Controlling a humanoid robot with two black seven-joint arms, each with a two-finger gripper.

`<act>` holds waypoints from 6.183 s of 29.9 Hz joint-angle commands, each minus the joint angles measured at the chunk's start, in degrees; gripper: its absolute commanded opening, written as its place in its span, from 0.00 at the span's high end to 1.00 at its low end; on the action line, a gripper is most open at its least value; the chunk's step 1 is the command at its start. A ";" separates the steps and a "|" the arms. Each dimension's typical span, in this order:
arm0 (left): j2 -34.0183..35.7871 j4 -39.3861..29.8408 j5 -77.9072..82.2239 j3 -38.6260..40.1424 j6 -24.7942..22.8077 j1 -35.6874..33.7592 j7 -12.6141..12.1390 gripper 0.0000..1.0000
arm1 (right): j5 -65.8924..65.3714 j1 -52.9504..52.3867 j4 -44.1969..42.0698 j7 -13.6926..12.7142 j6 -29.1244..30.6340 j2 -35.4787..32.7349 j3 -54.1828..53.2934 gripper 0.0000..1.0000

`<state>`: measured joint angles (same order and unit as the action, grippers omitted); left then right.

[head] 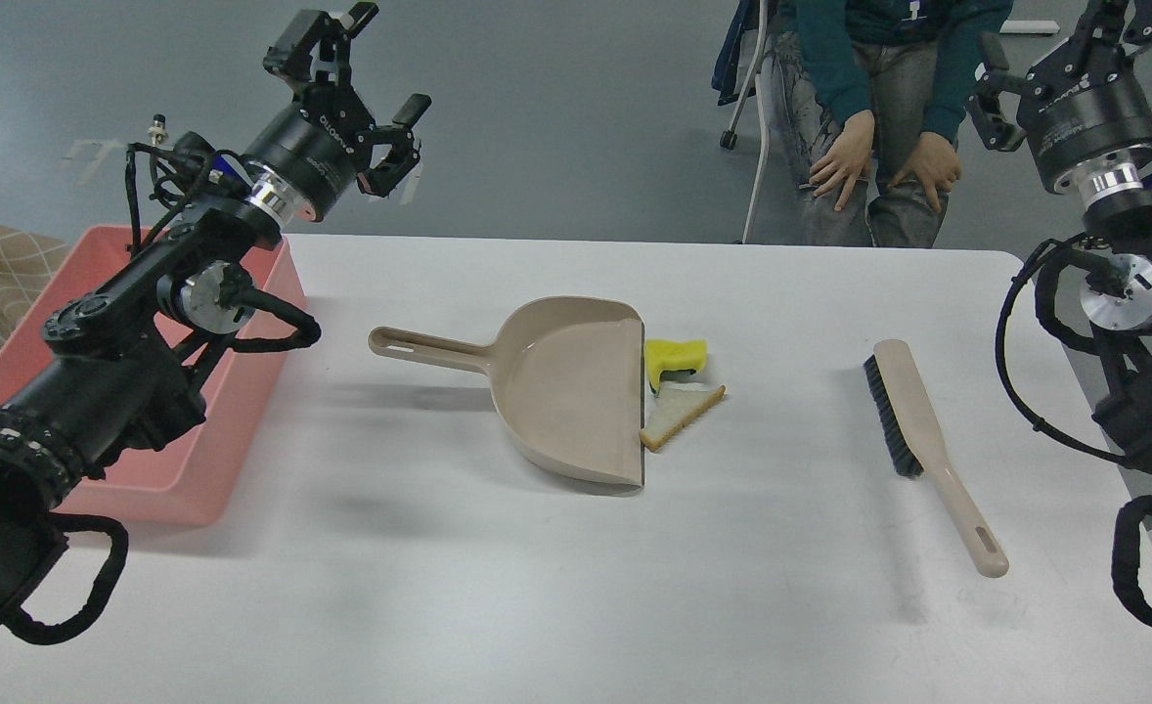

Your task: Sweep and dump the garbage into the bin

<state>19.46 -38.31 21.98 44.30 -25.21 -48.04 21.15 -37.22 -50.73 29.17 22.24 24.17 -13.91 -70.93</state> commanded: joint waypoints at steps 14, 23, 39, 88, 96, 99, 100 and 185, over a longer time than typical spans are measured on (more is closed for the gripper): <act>-0.56 1.57 0.08 0.00 0.60 -0.65 0.82 0.02 | 2.77 0.37 0.09 -0.18 -0.09 -3.13 0.36 0.00; -0.65 2.10 -0.89 0.88 1.48 -1.44 1.00 0.02 | 2.94 0.29 0.10 -0.09 -0.09 -3.40 0.36 0.00; -0.47 2.01 -0.01 0.00 1.83 -2.06 4.42 0.02 | 2.86 0.46 0.01 -0.26 -0.18 -2.78 0.71 0.00; 21.30 -27.31 6.83 -9.23 11.75 1.71 3.02 0.02 | 2.77 -0.42 0.80 -0.09 -0.62 -2.96 5.54 0.00; 34.16 -45.27 19.41 -9.06 19.50 9.19 3.19 0.02 | 2.77 -0.68 0.80 -0.09 -1.06 -2.78 6.07 0.00; 38.02 -52.20 26.78 -8.88 23.35 14.27 3.19 0.02 | 2.77 -0.68 0.80 -0.09 -1.14 -2.61 6.16 0.00; 39.50 -54.65 29.58 -8.62 25.10 16.64 3.02 0.02 | 2.77 -0.68 0.80 -0.09 -1.14 -2.61 6.16 0.00; 9.99 -26.29 46.57 -17.05 33.47 23.95 -2.52 0.02 | 2.59 0.20 2.03 -0.09 -2.11 -3.22 6.33 0.00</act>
<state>29.46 -64.71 68.56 27.26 8.27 -24.06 18.72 -34.63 -50.55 31.01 22.15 22.21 -17.11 -64.63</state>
